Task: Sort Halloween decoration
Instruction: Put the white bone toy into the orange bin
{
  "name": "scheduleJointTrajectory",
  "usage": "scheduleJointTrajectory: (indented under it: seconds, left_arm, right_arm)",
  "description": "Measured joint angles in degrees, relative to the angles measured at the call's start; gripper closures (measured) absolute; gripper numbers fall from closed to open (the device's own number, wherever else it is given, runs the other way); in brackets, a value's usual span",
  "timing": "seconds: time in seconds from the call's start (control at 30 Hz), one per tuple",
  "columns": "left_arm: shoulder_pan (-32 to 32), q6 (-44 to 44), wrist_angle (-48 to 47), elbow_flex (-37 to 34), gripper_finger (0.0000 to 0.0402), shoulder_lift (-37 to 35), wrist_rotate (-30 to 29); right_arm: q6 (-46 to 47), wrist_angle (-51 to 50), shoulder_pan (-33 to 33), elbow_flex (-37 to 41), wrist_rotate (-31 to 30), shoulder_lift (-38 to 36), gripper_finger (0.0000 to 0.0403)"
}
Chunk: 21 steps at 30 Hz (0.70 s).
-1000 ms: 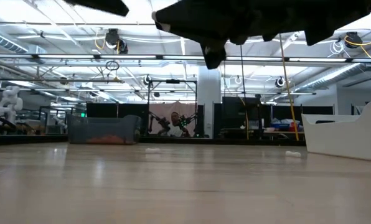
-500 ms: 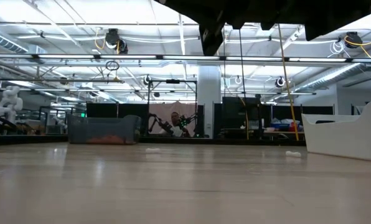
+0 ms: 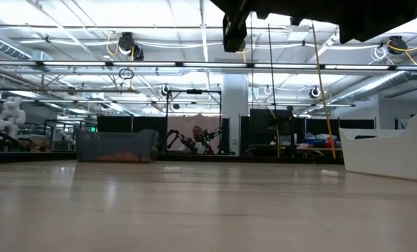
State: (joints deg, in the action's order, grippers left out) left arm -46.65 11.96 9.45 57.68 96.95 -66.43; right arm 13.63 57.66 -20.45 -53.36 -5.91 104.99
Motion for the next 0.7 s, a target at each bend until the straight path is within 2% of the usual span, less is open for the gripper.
scheduleJointTrajectory:
  seconds: [0.23, 0.47, 0.7]
  left_arm:
    - [-0.4, 3.9, 4.0, 0.0, 0.0198, 0.0, 0.1]
    - [-5.3, 3.9, 4.2, 0.0, 0.0198, -2.5, -4.3]
    - [-7.5, 3.9, 5.0, 0.1, 0.0198, -3.0, -6.3]
  right_arm:
    - [0.3, 0.8, -0.2, -0.7, 0.0, 0.0, 0.0403]
    - [-0.9, -1.9, -0.4, -4.8, 0.0, 0.2, 0.0403]
    - [-2.0, -2.6, -0.7, -11.5, 3.1, 6.2, 0.0403]
